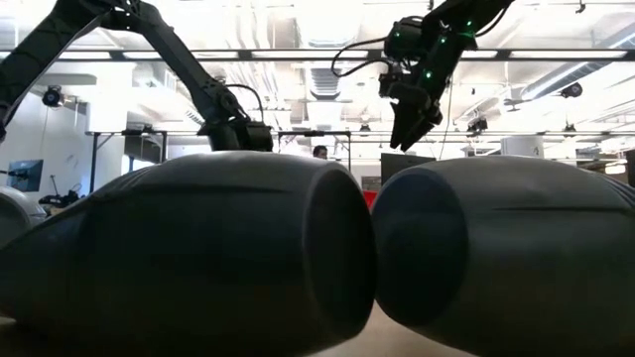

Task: Pick & Place Travel size toiletries
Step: Put the dark blue shaving cream into the blue bin

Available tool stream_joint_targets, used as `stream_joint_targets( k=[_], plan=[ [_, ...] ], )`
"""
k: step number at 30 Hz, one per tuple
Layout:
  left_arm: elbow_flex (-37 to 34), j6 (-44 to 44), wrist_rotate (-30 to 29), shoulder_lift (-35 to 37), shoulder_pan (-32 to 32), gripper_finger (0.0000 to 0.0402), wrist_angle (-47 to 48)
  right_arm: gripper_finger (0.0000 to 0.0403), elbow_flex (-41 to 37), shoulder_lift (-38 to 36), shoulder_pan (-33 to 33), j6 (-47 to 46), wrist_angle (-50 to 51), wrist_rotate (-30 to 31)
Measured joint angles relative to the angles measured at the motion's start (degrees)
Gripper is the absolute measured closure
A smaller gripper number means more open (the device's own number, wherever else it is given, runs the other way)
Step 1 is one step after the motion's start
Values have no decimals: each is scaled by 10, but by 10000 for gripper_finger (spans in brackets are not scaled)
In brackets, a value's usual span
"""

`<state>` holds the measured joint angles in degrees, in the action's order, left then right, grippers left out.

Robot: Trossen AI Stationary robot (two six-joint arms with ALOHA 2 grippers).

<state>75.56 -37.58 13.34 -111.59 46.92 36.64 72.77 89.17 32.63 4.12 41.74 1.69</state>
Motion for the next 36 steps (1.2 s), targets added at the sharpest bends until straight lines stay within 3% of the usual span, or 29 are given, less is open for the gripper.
stream_joint_targets(
  k=[3,10,14,19,27,30,36],
  plan=[
    [25,2,0,15,0,358,24,68,0,-19,0,-1,1,1],
    [131,70,31,49,-8,353,22,62,0,-69,1,-23,33,57],
    [182,94,51,46,-40,359,-35,69,-14,-97,2,-40,40,61],
    [195,96,51,11,-99,351,-90,83,-36,-130,3,-59,42,101],
    [198,100,-27,-59,-117,341,-156,83,-82,-189,3,-90,48,105],
    [205,120,-28,-77,-117,319,-155,74,-103,-211,3,-103,47,105],
    [208,143,-25,-82,-123,235,-128,56,-136,-245,3,-106,48,104]
  ],
)
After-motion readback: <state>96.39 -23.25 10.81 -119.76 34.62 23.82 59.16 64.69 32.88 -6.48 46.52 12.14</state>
